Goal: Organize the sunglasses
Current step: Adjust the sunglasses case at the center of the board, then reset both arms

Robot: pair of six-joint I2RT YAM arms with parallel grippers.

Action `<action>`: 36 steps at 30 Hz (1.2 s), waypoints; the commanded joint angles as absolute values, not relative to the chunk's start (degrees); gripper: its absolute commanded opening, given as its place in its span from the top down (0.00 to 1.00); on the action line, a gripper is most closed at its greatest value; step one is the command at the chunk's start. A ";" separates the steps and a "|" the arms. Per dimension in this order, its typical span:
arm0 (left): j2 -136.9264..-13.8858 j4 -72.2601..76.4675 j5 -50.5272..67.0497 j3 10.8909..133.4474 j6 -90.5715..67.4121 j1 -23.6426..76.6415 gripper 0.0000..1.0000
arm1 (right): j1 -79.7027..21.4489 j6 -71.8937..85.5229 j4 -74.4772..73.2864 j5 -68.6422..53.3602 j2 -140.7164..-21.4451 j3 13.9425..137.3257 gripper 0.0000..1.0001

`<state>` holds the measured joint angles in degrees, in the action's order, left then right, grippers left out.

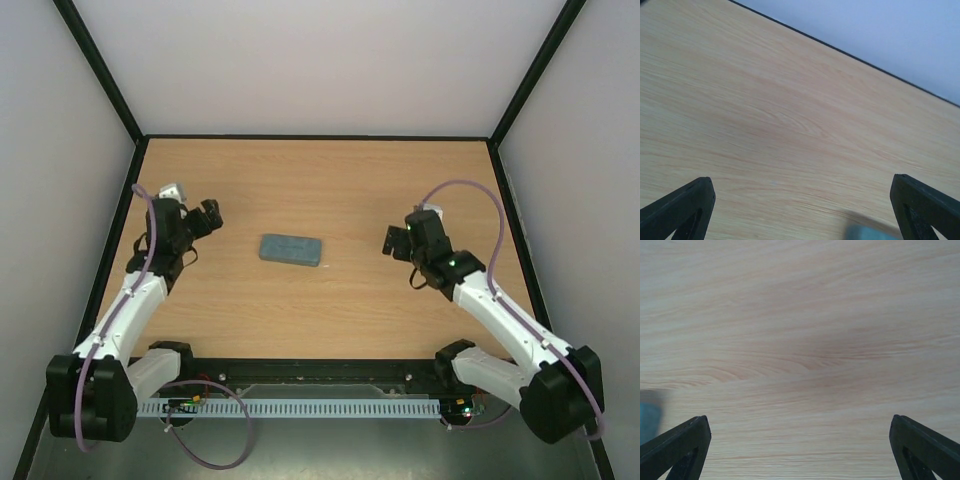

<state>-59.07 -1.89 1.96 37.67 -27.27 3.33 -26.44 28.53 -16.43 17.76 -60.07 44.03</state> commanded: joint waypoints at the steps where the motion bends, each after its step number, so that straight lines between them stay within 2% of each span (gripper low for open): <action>1: -60.35 12.96 -8.40 30.89 -19.19 2.73 0.01 | -24.38 24.92 -5.18 27.48 -54.27 35.24 0.01; 6: -63.24 24.91 -12.50 23.82 -17.21 2.47 0.01 | -21.27 21.14 8.44 34.83 -51.07 26.05 0.02; 12: -69.63 34.77 -13.93 22.94 -13.73 2.13 0.01 | -9.88 23.60 21.21 32.46 -51.94 19.53 0.01; 16: -74.50 40.87 -16.57 21.86 -12.33 1.91 0.00 | -6.82 23.75 29.84 33.71 -59.28 17.46 0.01; 19: -79.41 51.32 -15.69 18.47 -12.06 1.57 0.01 | -6.53 22.59 38.79 33.81 -65.18 15.77 0.01; 24: -81.91 51.33 -15.00 20.72 -8.99 1.85 0.01 | -6.51 19.55 49.21 34.14 -76.29 16.69 0.01; 27: -81.98 55.10 -14.73 19.55 -7.37 1.08 0.01 | -6.26 16.34 57.37 32.52 -79.09 15.94 0.01; 28: -82.19 56.45 -14.39 19.04 -7.27 0.60 0.01 | -6.24 16.32 55.91 33.39 -80.45 17.72 0.01; 31: -84.77 70.56 -13.45 13.21 -7.19 -0.47 0.00 | -6.22 14.07 60.49 32.88 -82.34 17.46 0.02; 34: -86.42 70.06 -10.50 13.98 -6.39 -0.68 0.01 | -6.18 10.91 75.03 28.94 -84.51 11.09 0.01; 36: -86.39 69.34 -9.25 14.23 -5.88 -0.61 0.00 | -6.24 9.80 73.60 24.05 -84.56 11.34 0.01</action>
